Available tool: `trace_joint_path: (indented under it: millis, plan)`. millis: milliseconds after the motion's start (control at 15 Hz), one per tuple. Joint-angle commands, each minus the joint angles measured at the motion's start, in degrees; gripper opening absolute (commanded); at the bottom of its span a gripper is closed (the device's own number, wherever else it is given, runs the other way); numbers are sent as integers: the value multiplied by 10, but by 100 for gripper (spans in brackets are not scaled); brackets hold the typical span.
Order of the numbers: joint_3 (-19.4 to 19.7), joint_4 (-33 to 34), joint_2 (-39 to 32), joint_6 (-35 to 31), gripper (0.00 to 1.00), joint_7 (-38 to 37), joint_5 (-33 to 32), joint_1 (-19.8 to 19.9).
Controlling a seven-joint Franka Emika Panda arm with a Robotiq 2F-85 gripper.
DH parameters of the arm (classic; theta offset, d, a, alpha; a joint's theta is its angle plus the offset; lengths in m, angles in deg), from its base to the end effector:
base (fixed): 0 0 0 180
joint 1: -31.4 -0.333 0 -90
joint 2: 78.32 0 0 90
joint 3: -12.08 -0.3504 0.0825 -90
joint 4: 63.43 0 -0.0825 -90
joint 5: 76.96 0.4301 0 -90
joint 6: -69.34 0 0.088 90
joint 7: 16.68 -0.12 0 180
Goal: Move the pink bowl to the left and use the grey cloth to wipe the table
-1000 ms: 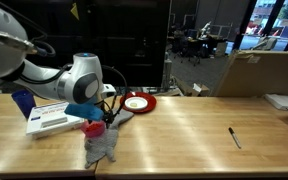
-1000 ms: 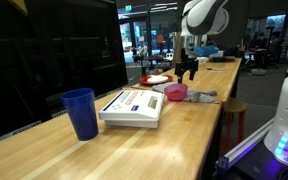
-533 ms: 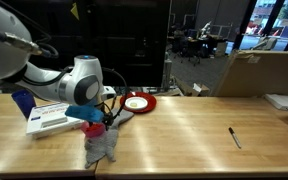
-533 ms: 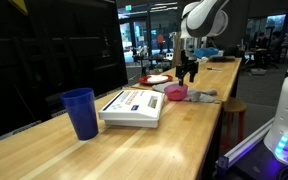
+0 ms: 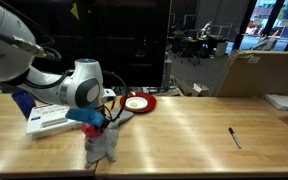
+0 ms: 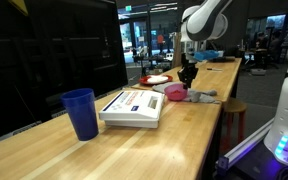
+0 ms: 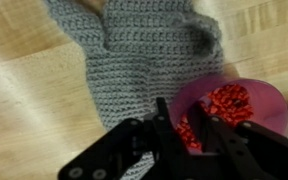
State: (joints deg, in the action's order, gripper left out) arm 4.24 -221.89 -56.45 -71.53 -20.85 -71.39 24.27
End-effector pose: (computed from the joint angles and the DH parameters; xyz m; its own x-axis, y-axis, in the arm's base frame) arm 0.3857 0.0991 0.3188 0.9918 0.1062 0.0713 0.1079 -0.9939 -0.0211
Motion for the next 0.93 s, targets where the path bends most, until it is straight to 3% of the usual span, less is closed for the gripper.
trace_joint_path:
  millis: [0,533,867]
  plan:
    - [-4,-4,0,-11,1,-24,-11,4]
    - [3,12,7,1,1,-30,-3,3]
    - [33,46,0,19,1,-26,9,25]
